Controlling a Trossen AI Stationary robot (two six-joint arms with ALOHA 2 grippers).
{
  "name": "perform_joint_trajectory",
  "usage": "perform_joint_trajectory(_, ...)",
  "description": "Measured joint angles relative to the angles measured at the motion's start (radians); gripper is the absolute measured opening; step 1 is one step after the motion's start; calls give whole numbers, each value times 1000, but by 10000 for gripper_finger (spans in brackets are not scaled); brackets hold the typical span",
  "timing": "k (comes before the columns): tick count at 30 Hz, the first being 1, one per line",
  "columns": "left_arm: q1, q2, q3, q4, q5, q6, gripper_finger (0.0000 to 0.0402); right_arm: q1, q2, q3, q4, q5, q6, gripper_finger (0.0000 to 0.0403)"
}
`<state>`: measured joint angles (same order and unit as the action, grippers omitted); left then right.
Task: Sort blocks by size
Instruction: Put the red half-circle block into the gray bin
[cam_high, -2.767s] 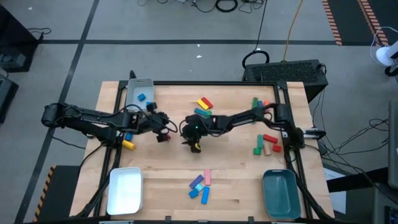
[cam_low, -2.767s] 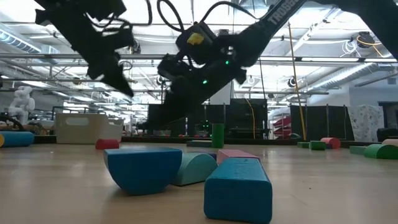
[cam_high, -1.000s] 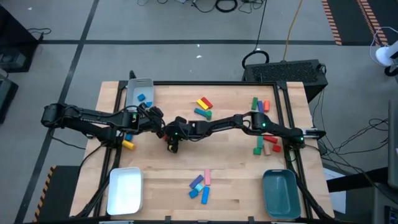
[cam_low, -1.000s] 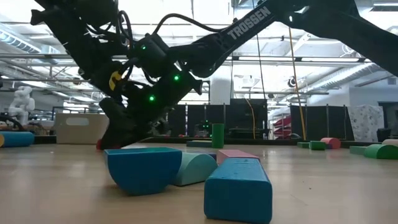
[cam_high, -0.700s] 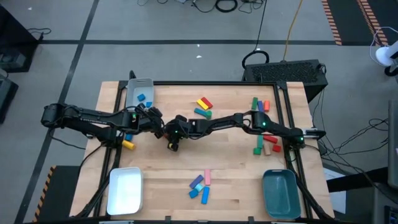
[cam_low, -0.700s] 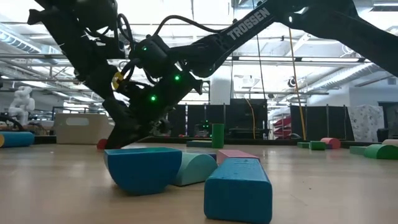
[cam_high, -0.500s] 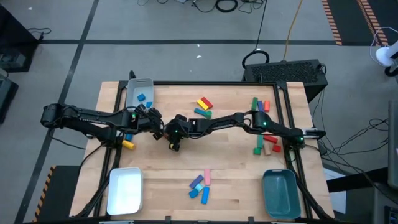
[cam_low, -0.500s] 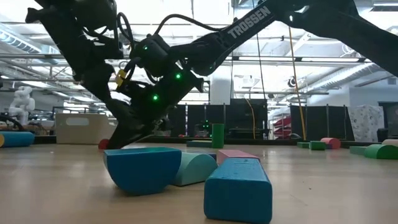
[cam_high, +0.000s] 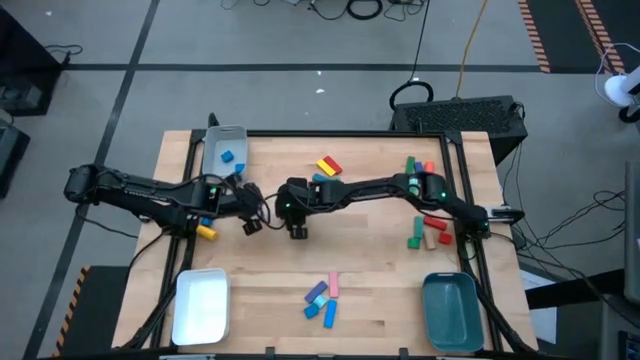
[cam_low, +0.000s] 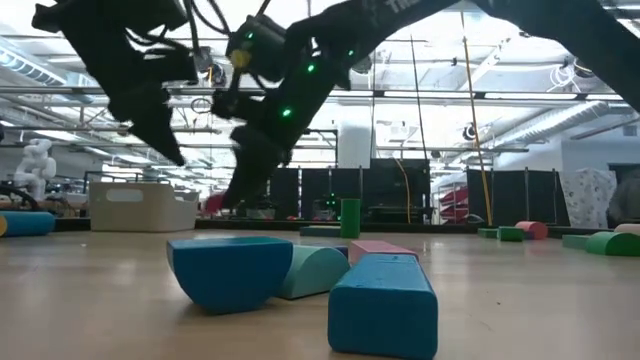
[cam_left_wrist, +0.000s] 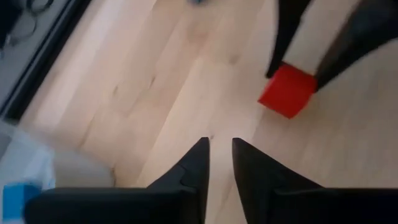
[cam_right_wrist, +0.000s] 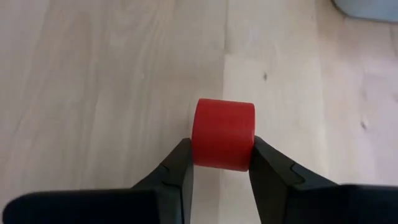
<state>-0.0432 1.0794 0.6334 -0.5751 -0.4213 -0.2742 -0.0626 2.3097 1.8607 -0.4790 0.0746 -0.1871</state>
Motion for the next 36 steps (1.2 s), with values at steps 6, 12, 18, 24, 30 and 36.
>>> perform_joint_trajectory(6, 3, 0, 0, 130, -3, -14, 146, -19, -115, -95, 1, 25, -27, 102)
perform_joint_trajectory(12, 58, 0, 0, 270, 23, -144, 216, -22, -243, -304, 131, 169, -64, 103)
perform_joint_trajectory(18, 106, 7, 0, 443, 177, -140, 238, 0, -390, -521, 394, 170, -89, 103)
perform_joint_trajectory(24, 155, 41, 0, 574, 296, -155, 238, 38, -510, -675, 580, 214, -143, 104)
perform_joint_trajectory(30, 185, 105, -1, 702, 412, -201, 238, 70, -534, -714, 625, 268, -206, 104)
perform_joint_trajectory(36, 194, 207, -1, 859, 510, -244, 238, 101, -536, -713, 639, 310, -240, 104)
